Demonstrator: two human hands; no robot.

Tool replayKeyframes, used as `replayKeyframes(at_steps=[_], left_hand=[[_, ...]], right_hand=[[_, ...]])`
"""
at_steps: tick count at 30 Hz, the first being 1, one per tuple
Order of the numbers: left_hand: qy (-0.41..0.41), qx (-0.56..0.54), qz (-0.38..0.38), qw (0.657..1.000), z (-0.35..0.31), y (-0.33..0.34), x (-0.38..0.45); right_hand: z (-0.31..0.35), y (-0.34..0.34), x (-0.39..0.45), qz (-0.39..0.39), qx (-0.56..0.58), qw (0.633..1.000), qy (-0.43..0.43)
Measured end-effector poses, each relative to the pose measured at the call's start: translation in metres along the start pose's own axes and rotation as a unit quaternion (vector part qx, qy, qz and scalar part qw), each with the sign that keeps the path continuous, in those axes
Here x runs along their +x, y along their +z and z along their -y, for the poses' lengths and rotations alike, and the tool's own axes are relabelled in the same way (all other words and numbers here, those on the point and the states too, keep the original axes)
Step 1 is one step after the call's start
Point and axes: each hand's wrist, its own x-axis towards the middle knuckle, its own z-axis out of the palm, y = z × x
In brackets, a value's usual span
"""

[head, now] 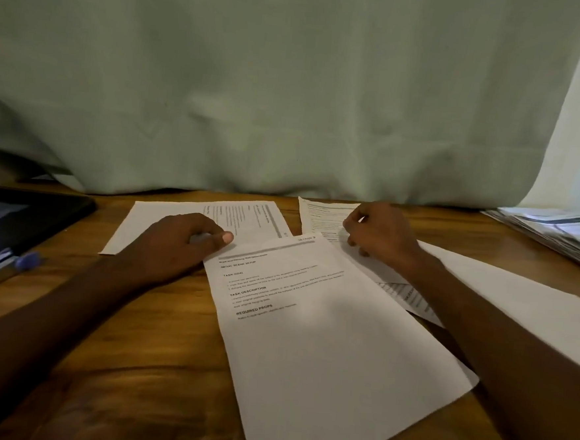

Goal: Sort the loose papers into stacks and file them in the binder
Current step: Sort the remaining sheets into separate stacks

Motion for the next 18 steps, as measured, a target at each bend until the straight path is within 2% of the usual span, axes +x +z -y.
replayKeyframes(at_steps=[5, 8, 18], left_hand=[[0.02, 0.009, 0.012, 1.0, -0.004, 0.002, -0.007], [0.028, 0.048, 0.005, 0.998, -0.01, -0.001, -0.011], [0.019, 0.148, 0.04, 0.988, -0.022, 0.0, -0.018]], right_hand=[[0.015, 0.004, -0.014, 0.086, -0.108, 0.99, -0.031], [0.018, 0.005, -0.019, 0.152, -0.133, 0.977, -0.071], [0.018, 0.006, -0.014, 0.16, -0.123, 0.976, -0.079]])
